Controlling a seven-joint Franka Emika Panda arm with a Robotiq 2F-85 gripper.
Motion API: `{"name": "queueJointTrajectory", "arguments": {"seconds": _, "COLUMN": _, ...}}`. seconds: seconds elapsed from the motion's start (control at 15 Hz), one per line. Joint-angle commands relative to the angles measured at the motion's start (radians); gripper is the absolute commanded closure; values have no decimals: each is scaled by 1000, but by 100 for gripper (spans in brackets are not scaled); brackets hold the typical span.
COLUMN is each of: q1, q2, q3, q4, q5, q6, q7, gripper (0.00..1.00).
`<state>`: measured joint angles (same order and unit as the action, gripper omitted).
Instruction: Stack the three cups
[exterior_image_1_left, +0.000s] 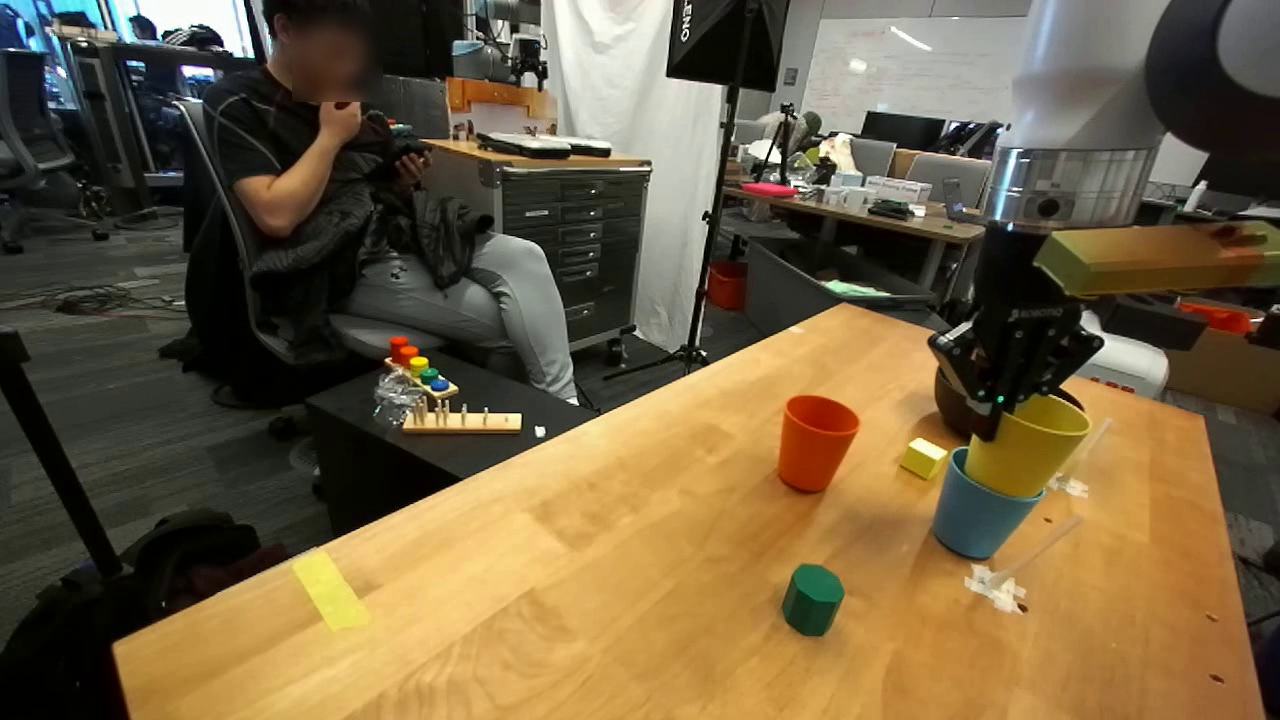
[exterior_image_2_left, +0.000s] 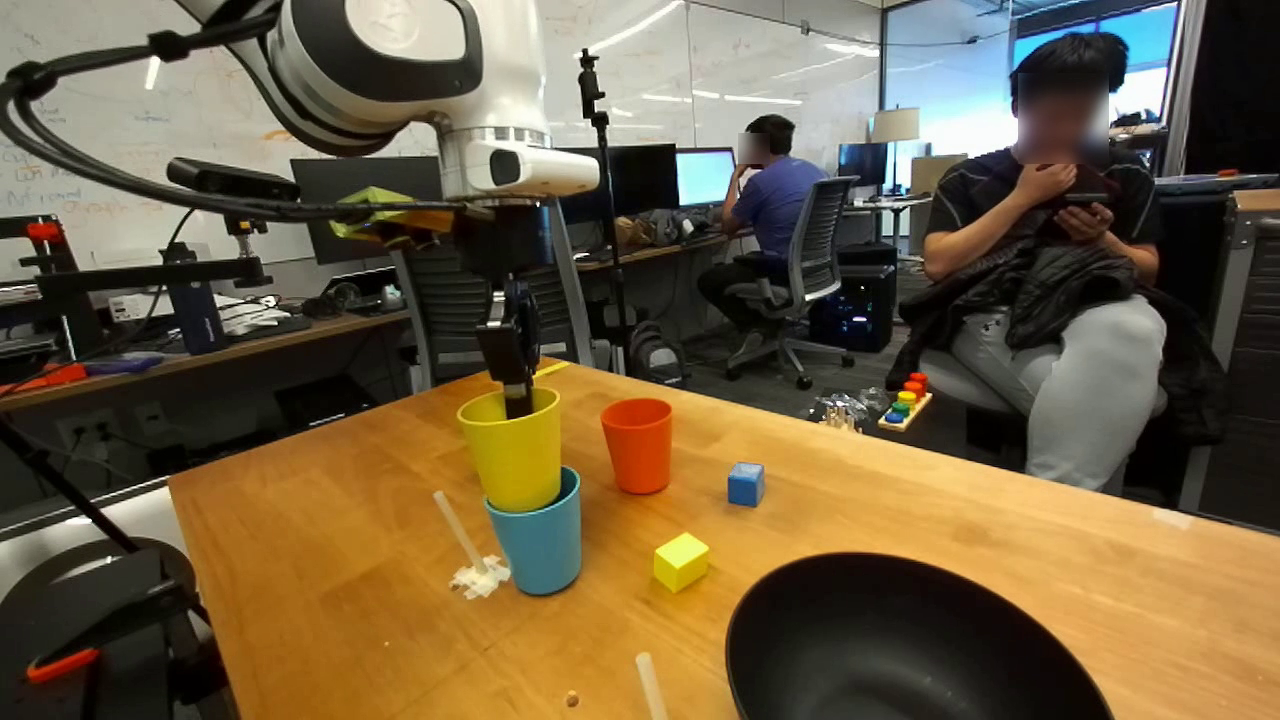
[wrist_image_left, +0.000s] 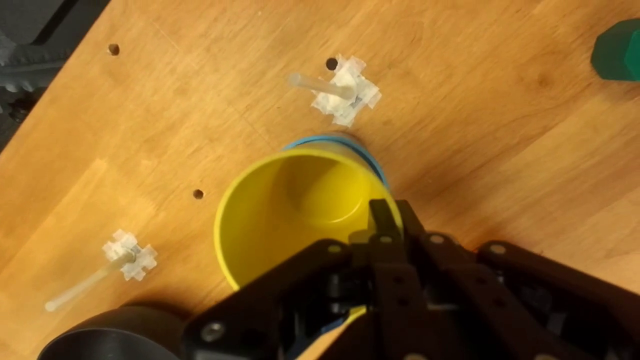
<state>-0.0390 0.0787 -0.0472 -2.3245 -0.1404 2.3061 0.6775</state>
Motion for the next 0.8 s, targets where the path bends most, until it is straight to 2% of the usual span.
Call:
{"name": "queueJointTrajectory", "arguments": {"seconds": 0.0, "q1": 3, "q2": 20, "q3": -8, "q4": 14, "q5": 29, "q6": 14, "q7": -34, "gripper": 99}}
{"name": "queueJointTrajectory", "arguments": {"seconds": 0.27, "q1": 4, "q2": 29, "q3": -14, "q4": 15, "q5": 18, "q6": 27, "q7": -21, "gripper": 99}}
{"name": "queueJointTrajectory", "arguments": {"seconds": 0.33, "q1": 4, "q2": 31, "q3": -15, "q4": 15, "q5": 15, "q6": 28, "q7": -17, "gripper": 93}}
{"name": "queueJointTrajectory", "arguments": {"seconds": 0.4, "q1": 4, "q2": 31, "q3": -17, "q4": 15, "q5": 14, "q6": 30, "q7": -15, "gripper": 70}}
{"name": "queueJointTrajectory", "arguments": {"seconds": 0.53, "q1": 3, "q2": 32, "q3": -21, "q4": 15, "q5": 17, "q6": 31, "q7": -15, "gripper": 67}}
{"name": "queueJointTrajectory", "arguments": {"seconds": 0.73, "q1": 3, "q2": 31, "q3": -25, "q4": 15, "q5": 20, "q6": 32, "q7": -15, "gripper": 45}}
